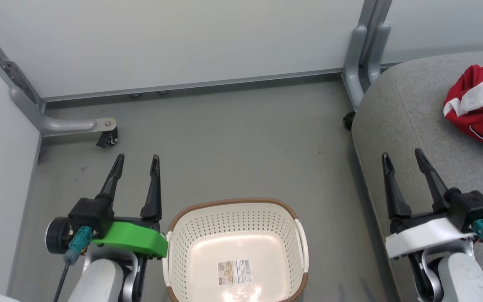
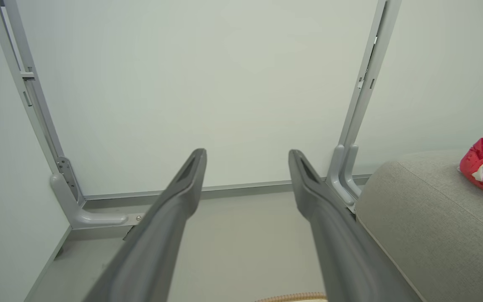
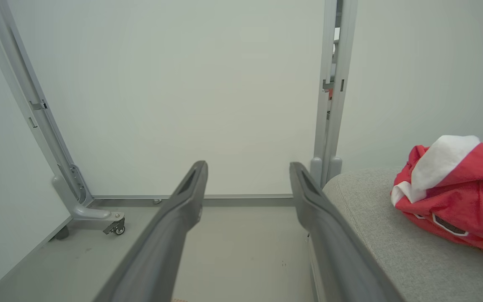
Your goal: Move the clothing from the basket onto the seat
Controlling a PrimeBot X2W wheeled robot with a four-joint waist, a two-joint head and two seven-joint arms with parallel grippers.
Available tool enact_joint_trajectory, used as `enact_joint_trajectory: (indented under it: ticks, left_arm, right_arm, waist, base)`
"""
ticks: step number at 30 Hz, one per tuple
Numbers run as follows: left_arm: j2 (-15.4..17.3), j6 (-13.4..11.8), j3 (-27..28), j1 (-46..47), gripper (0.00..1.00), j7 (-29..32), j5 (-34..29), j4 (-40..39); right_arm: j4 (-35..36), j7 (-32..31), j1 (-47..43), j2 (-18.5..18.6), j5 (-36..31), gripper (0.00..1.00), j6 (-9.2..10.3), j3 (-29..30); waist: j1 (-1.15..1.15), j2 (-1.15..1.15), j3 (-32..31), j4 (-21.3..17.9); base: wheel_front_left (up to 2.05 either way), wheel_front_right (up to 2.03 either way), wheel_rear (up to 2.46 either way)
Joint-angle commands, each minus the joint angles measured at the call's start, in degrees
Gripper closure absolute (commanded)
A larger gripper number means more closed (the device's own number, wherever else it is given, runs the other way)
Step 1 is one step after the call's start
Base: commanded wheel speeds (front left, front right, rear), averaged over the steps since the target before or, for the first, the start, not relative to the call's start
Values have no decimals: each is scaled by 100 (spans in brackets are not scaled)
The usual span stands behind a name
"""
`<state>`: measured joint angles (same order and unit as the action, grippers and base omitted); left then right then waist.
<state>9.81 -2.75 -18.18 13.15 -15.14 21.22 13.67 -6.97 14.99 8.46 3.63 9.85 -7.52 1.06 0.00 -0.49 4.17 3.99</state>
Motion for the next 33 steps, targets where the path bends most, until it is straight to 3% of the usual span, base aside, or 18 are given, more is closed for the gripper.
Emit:
enact_joint_trajectory:
  ticks: [1,15,33]
  left_arm:
    - [-30,26,112,-152,0,1,-64,-25]
    - [-165,136,868,-829,0,1,-633,-271]
    - [-322,467,1224,-1157,0,1,-964,-387]
  right_arm:
    - [89,15,-178,-16,-50,0,6,-14]
    - [620,15,-1132,-73,38,0,6,165]
    - [552,15,-1225,-74,119,0,6,140]
  waist:
    - [0,49,-175,111]
    - [0,49,-487,-35]
    - [0,49,-537,-93]
  base:
    - [0,0,0]
    - [0,0,0]
    - [0,0,0]
